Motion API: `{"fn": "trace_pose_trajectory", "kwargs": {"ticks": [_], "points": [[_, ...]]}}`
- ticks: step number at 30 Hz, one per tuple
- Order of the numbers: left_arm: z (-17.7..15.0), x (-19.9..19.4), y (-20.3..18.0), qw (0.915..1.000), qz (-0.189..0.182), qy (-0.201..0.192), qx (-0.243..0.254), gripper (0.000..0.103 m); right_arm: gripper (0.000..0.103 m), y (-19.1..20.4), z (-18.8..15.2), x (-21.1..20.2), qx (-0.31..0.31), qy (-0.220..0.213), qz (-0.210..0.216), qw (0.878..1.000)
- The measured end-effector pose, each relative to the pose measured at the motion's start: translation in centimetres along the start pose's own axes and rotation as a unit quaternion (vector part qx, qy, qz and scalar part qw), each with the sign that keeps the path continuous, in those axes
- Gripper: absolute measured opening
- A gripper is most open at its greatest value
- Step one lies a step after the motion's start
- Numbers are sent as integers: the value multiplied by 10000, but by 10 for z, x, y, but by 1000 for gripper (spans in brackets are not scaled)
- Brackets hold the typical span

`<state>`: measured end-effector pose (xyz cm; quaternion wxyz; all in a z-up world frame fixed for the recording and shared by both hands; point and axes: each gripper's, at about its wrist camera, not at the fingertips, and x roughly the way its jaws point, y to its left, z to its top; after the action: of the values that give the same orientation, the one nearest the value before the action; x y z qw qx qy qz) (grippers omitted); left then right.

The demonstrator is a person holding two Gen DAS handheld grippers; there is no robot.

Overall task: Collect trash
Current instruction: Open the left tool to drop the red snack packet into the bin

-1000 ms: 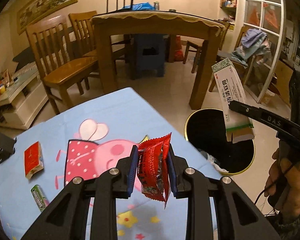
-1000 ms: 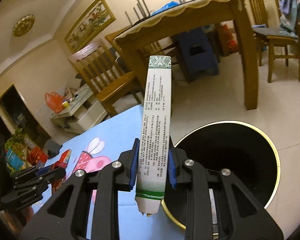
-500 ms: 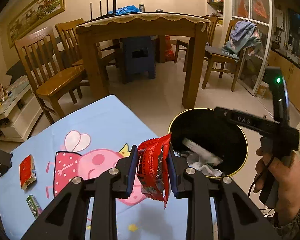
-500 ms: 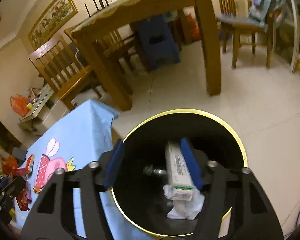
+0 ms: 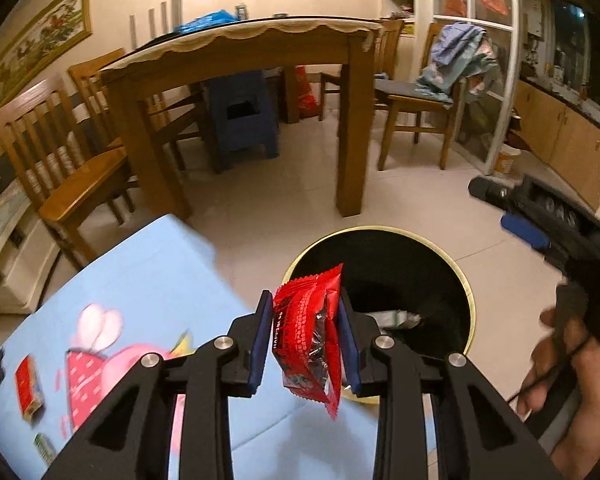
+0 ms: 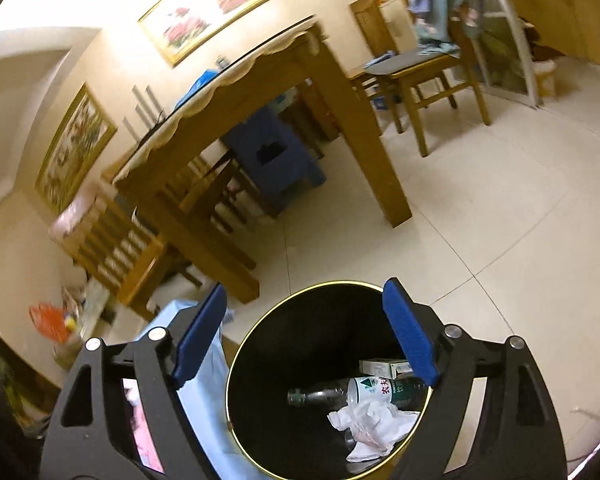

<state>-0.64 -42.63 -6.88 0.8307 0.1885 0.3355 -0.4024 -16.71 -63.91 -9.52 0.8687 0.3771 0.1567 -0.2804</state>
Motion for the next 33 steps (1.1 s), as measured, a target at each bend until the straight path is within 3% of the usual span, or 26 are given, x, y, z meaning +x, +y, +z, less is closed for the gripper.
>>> {"fn": "trace_pose_trajectory", "kwargs": {"ticks": [2,4,12,17,22,27,33], "points": [[8,9,-11,9999,-146,-2,49,38,80,-6,4,-3,111,-57,-14,9999],[12,17,-21,9997,-222,28,92,62,80,-12,8,-8,186,-126,-34,9997],[2,16,-26,9998,-101,67,179,64,83,-19,9,-12,216,-179,-109,9995],[-6,-11,-12,9998,136,-113,133,64,84,-1,0,-1,-96,-37,-266,9996],[-16,-44,0,9984,432,-370,64,80,86,24,-16,16,-555,157,-487,9971],[-32,-74,26,9962,685,-525,-134,83,87,53,-36,30,-1177,298,-575,9909],[-58,-103,68,9914,1093,-548,-470,96,88,98,-69,37,-1931,548,-32,9796]]}}
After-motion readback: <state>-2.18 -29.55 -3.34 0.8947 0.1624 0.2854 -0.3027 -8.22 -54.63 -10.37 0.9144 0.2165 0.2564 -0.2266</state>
